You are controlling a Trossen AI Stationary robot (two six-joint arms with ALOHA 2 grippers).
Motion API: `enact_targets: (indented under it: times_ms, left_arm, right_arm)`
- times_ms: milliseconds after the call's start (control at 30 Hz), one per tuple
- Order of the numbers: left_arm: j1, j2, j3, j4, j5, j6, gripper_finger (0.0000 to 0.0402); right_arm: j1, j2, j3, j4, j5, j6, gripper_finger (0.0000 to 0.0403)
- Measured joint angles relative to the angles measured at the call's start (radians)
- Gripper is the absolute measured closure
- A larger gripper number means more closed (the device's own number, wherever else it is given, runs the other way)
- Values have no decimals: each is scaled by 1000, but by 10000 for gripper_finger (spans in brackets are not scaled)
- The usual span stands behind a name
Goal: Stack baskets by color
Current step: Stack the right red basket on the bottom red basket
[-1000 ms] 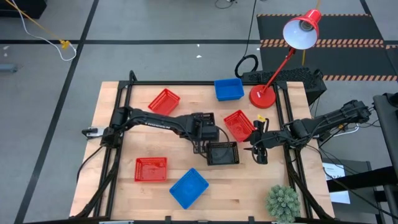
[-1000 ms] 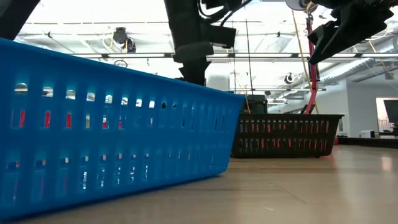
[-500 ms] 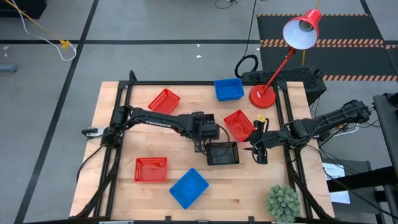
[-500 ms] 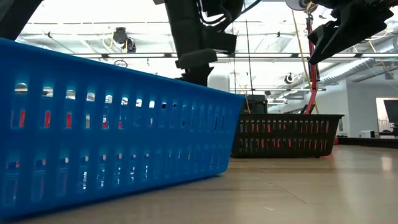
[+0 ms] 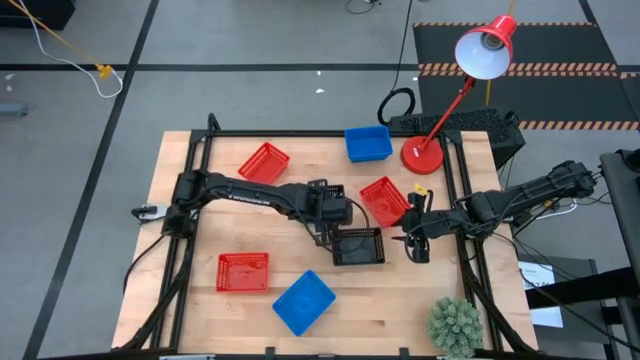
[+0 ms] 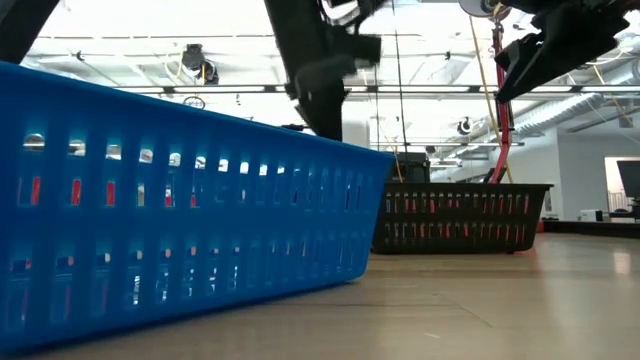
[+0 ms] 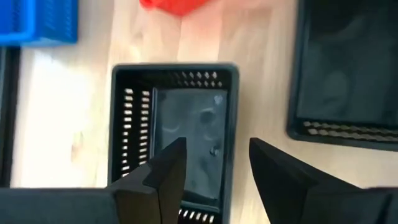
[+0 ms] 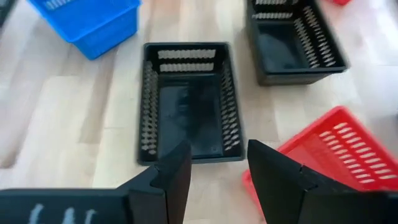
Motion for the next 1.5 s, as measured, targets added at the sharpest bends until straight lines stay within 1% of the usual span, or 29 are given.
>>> enact_targets:
  times_ms: [100,167,300,400,533,667,767,900,967,1067,1167,1333,1500]
  left_arm:
    - [-21,-39,0,3,-2,-17,223]
    - [-39,-69,0,3,-9,-22,222]
    - [-84,-116,2,19,-60,-18,222]
    - [-110,-130,1,23,-79,-7,222]
    - [-131,-137,1,21,-82,37,222]
    - [-133,-136,1,21,-84,74,222]
    - [-121,-136,1,20,-87,71,222]
    - [-105,-136,-2,33,-90,65,222]
    - [-100,-136,-31,75,-83,78,222]
    - [-95,-133,-76,120,-41,119,222]
    - [-90,-134,-86,123,-37,130,222]
    - [-84,-134,-89,122,-33,121,222]
    - [-94,-151,-89,128,-30,124,222]
  right_arm:
    - [0,0,0,4,47,1,252]
    - [0,1,0,4,53,9,252]
    - [-2,15,0,4,80,40,252]
    - [-6,40,0,-8,120,56,252]
    - [-27,82,0,-12,128,61,252]
    - [-61,121,0,-32,128,61,252]
    - [-86,137,-3,-60,128,65,252]
    - [-111,137,-48,-57,128,41,252]
    - [-120,137,-82,-42,128,27,252]
    - [-136,137,-124,-16,126,7,252]
    - [-152,137,-152,13,87,-34,252]
    - [-159,136,-158,42,17,-85,252]
    - [-158,137,-158,47,-12,-112,252]
